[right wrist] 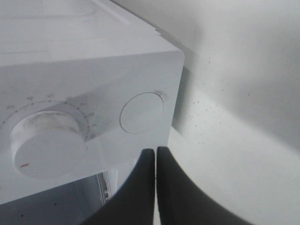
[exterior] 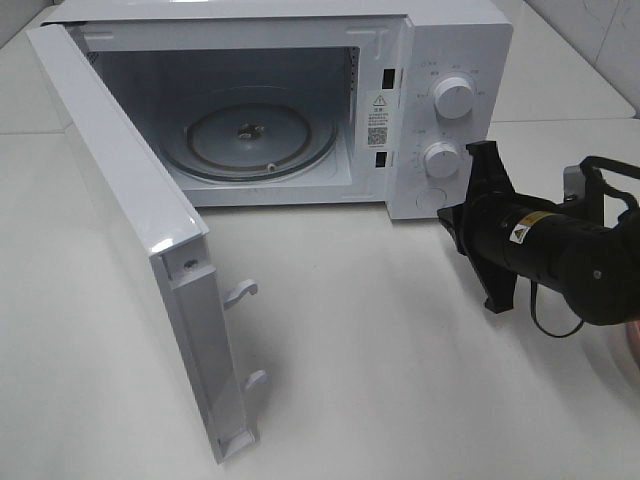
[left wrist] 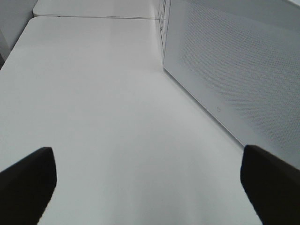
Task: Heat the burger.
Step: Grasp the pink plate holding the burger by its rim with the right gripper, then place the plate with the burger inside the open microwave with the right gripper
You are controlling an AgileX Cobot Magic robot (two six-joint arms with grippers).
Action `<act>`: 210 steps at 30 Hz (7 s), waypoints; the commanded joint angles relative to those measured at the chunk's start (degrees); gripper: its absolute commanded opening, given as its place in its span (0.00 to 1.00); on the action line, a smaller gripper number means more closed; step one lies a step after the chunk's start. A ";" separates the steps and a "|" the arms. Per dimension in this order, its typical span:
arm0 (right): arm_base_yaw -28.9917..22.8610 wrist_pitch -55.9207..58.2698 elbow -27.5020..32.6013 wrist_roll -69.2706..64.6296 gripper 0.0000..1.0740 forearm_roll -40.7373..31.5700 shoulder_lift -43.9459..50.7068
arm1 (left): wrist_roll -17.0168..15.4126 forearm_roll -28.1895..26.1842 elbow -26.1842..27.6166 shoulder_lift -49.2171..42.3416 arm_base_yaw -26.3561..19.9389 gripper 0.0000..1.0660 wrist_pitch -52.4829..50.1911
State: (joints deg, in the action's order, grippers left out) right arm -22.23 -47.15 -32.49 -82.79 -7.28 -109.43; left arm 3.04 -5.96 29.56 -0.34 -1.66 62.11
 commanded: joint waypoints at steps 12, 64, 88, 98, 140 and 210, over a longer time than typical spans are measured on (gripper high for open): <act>0.11 16.84 0.80 11.69 0.00 2.46 14.73 | -0.29 -0.52 0.00 -0.23 -0.23 0.94 -0.86; 1.38 89.50 -8.19 78.90 0.91 13.87 37.18 | -0.29 -0.52 0.00 -0.23 -0.23 0.94 -0.86; 18.33 91.56 -8.14 79.87 0.82 19.48 33.23 | -0.29 -0.52 0.00 -0.23 -0.23 0.94 -0.86; 18.33 87.15 -7.91 79.58 0.80 20.74 24.81 | -0.29 -0.52 0.00 -0.23 -0.23 0.94 -0.86; 21.03 74.60 -7.91 71.79 0.32 27.90 9.40 | -0.29 -0.52 0.00 -0.23 -0.23 0.94 -0.86; 0.11 97.69 -7.91 53.63 0.00 43.43 26.59 | -0.29 -0.52 0.00 -0.23 -0.23 0.94 -0.86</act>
State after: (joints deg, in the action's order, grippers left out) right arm -21.54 47.78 -40.39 -28.59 33.46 -84.40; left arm 3.04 -5.96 29.56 -0.34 -1.66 62.11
